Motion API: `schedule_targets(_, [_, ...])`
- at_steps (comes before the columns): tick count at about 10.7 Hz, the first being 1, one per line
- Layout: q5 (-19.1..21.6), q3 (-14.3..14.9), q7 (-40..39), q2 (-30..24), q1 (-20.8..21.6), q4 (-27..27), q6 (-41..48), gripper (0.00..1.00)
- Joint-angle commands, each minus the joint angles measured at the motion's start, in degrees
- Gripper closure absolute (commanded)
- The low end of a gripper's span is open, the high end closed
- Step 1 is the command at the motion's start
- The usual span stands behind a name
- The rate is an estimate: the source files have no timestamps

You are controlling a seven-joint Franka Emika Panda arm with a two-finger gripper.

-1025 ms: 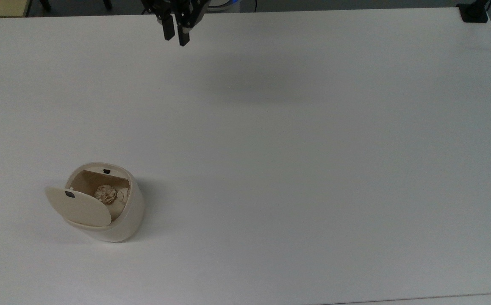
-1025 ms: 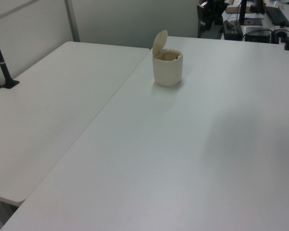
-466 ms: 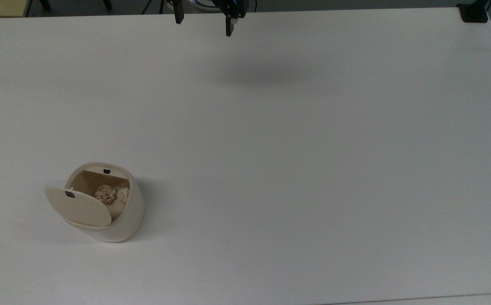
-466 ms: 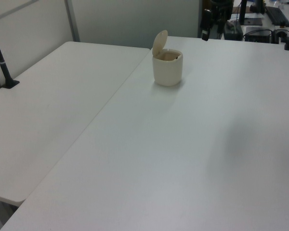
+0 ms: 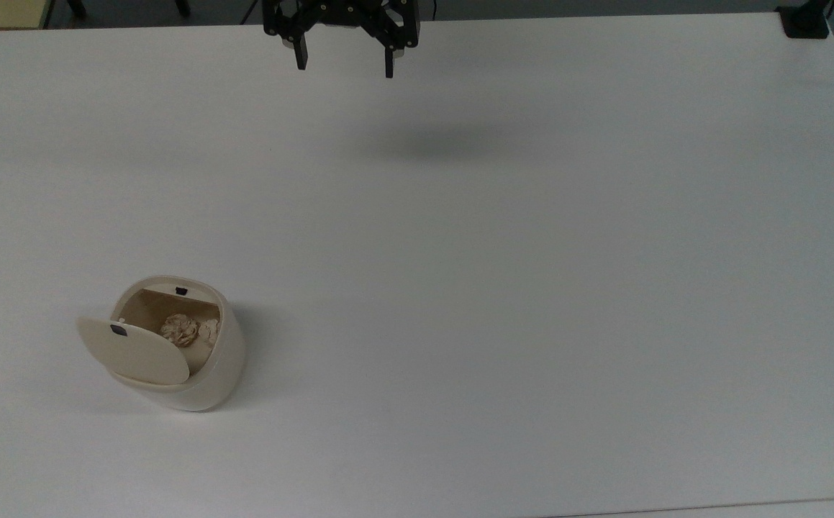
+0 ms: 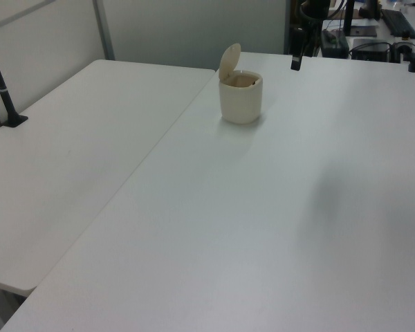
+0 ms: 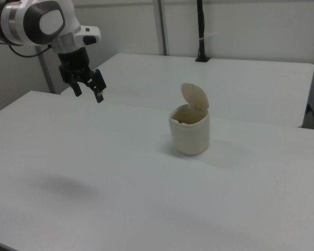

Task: Open the trash bin

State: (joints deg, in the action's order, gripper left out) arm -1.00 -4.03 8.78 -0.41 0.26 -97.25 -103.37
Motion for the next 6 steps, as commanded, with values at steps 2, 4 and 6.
schedule_targets(2, [0.13, 2.97, -1.92, 0.93, 2.91, 2.15, 0.97, 0.00])
schedule_targets(4, [0.13, 2.97, -1.74, 0.93, 2.99, 2.15, 1.06, 0.00])
schedule_targets(6, [0.12, 2.80, -1.83, 0.85, 2.91, 2.15, 1.24, 0.00])
